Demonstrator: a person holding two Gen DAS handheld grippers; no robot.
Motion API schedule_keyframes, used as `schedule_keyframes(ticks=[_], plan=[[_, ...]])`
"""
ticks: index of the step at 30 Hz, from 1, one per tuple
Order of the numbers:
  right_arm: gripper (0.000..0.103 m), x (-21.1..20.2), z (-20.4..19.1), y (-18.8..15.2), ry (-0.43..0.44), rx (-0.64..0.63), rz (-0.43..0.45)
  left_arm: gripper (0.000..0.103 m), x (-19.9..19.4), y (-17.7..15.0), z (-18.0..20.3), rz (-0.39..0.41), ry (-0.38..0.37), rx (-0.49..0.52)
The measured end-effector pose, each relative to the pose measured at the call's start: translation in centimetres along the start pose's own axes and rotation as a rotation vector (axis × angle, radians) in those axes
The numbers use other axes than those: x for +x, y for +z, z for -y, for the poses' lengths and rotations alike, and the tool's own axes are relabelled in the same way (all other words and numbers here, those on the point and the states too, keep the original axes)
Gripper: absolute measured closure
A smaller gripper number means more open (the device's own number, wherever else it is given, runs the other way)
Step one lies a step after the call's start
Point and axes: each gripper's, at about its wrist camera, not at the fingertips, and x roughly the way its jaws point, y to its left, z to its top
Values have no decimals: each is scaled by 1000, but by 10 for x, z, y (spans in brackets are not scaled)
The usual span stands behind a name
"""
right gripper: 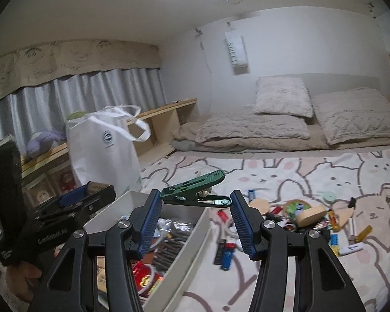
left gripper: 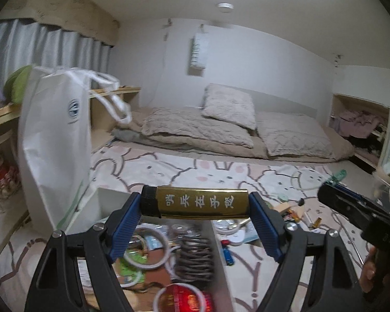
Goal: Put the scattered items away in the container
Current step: 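Move both tools over the white box and lower them inside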
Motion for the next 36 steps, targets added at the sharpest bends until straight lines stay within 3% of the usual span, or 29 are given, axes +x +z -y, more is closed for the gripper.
schedule_keyframes(ticks=[10, 18, 30, 36], plan=[[48, 24, -47, -13, 56, -89, -62, 21, 1, -7, -52, -36, 108, -51], [48, 39, -72, -28, 91, -153, -125, 21, 19, -21, -76, -126, 174, -65], [48, 61, -81, -54, 116, -145, -238, 21, 55, -48, -103, -306, 174, -89], [48, 71, -89, -62, 147, -146, -295, 21, 62, -55, -110, -353, 205, -95]])
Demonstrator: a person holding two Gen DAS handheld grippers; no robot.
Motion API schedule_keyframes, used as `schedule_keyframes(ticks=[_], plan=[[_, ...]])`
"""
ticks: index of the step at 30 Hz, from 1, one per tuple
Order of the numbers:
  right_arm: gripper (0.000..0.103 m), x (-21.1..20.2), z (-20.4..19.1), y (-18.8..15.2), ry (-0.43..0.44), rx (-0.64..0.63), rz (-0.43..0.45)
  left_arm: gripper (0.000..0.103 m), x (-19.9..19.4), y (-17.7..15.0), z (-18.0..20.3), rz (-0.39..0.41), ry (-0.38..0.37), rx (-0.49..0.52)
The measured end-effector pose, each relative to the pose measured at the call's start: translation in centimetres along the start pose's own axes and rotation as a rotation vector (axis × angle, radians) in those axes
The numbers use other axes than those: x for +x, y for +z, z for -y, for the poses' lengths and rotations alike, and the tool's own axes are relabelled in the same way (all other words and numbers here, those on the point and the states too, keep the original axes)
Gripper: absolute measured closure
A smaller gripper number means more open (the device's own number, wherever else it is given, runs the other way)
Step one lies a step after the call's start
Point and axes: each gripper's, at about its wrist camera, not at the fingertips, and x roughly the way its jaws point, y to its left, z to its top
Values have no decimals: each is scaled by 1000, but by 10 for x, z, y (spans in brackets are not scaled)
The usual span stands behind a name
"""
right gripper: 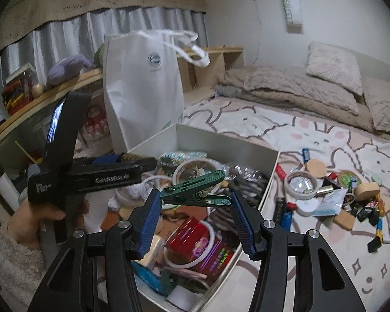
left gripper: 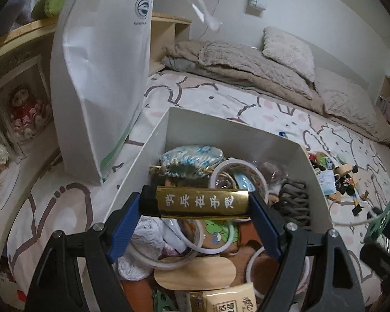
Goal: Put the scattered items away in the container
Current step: 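Move both tools over the white box and lower them inside, then open the left tool to drop the gold lighter while the right tool releases the clothespin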
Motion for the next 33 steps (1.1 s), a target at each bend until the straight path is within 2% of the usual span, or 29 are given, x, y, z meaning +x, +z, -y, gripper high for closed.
schedule_keyframes(ticks=[8, 10, 17, 26, 33], plan=[[48, 21, -15, -2, 26, -61, -70, 19, 7, 0, -6, -35, -4, -37], [48, 24, -18, -2, 34, -70, -82, 14, 4, 1, -9, -25, -9, -55], [48, 42, -28, -1, 64, -114, -144, 13, -9, 6, -15, 29, -41, -98], [48, 77, -45, 5, 77, -325, -304, 13, -12, 8, -21, 42, -43, -116], [48, 109, -36, 6, 107, -321, -423, 13, -11, 8, -26, 42, -30, -129]])
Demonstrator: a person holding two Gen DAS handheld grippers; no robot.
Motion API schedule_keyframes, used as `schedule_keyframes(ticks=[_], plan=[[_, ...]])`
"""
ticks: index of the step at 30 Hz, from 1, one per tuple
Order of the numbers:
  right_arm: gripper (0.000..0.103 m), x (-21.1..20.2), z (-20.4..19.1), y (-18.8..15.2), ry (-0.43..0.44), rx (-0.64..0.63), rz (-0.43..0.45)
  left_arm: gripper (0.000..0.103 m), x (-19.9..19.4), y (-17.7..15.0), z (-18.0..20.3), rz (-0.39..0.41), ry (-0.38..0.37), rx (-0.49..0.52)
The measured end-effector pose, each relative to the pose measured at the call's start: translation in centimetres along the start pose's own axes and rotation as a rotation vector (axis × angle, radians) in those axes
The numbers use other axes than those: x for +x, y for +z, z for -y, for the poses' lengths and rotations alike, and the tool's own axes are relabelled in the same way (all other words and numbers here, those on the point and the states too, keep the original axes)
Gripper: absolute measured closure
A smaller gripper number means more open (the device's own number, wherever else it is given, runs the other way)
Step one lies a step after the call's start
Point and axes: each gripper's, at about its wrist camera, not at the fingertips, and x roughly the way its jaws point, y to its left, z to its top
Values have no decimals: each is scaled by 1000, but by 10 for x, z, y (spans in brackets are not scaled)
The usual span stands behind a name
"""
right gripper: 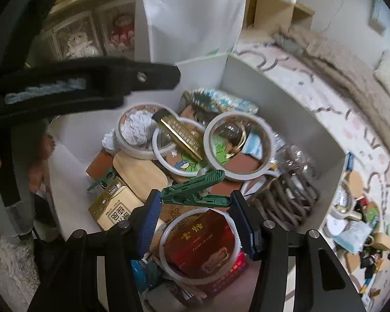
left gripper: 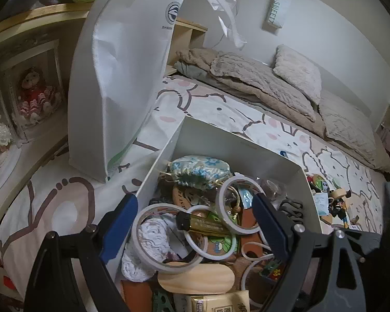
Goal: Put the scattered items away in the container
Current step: 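Open the left tool to drop the gold lighter while the right tool releases the clothespin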
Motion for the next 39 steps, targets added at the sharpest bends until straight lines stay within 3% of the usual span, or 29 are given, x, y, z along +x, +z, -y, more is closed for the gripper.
schedule_keyframes(ticks=[7, 12, 27, 28, 30, 31, 39], plan=[[48, 26, -2, 8, -12, -47, -107, 13, 2, 1, -3, -3, 19, 1], [48, 34, -1, -6, -6, -80, -165, 13, 4, 0, -7, -8, 27, -2], [48, -1, -4, -28, 3, -84, -119, 13, 2, -1, 1, -5, 5, 21], [44, -2, -4, -29, -3, -69, -99, 13, 2, -1, 2, -5, 5, 23], [15, -5, -2, -28, 15, -37, -51, 13, 2, -1, 2, -6, 7, 24], [11, -7, -2, -28, 33, -24, -28, 13, 2, -1, 2, -6, 7, 24], [0, -16, -5, -16, 3, -12, 104, 13, 2, 0, 1, -6, 7, 21]])
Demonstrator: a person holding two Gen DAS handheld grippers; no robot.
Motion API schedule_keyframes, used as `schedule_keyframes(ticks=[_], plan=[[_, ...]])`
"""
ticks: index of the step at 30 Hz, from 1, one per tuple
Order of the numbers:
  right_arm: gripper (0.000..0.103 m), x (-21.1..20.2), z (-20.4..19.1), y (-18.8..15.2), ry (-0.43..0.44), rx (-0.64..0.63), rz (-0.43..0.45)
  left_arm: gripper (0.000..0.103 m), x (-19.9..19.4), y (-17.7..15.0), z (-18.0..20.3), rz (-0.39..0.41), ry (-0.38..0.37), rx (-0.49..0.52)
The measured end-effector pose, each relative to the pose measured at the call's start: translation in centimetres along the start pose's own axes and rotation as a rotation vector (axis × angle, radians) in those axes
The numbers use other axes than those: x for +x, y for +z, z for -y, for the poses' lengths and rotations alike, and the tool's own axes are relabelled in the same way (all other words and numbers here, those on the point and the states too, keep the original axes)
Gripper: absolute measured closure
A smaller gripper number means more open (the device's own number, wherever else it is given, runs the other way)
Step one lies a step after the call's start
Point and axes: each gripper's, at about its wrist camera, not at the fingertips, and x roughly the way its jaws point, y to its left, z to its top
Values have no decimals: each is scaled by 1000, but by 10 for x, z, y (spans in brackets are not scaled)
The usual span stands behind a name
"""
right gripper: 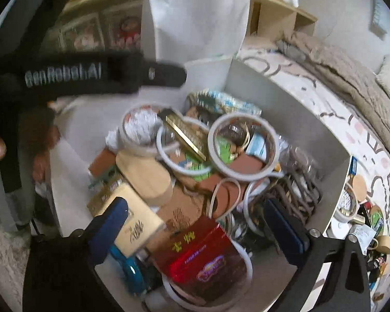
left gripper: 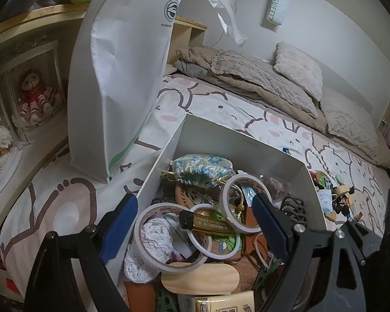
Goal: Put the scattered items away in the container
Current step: 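Open the left tool to drop the gold lighter while the right tool releases the clothespin, then move both tools away from the box back over the scattered items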
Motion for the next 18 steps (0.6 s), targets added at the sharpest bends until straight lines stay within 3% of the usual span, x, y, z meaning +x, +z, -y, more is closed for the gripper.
schedule_keyframes(ticks=[10, 12, 18], plan=[[0, -2, 20, 11, -25, 71, 87, 13, 0, -1, 3, 5, -4, 15], [0, -6, 23, 10, -41, 87, 105, 0, -1, -1, 6, 17, -6, 28], [0, -14, 31, 5, -62, 129, 130, 0, -1, -1, 10, 20, 8, 54]])
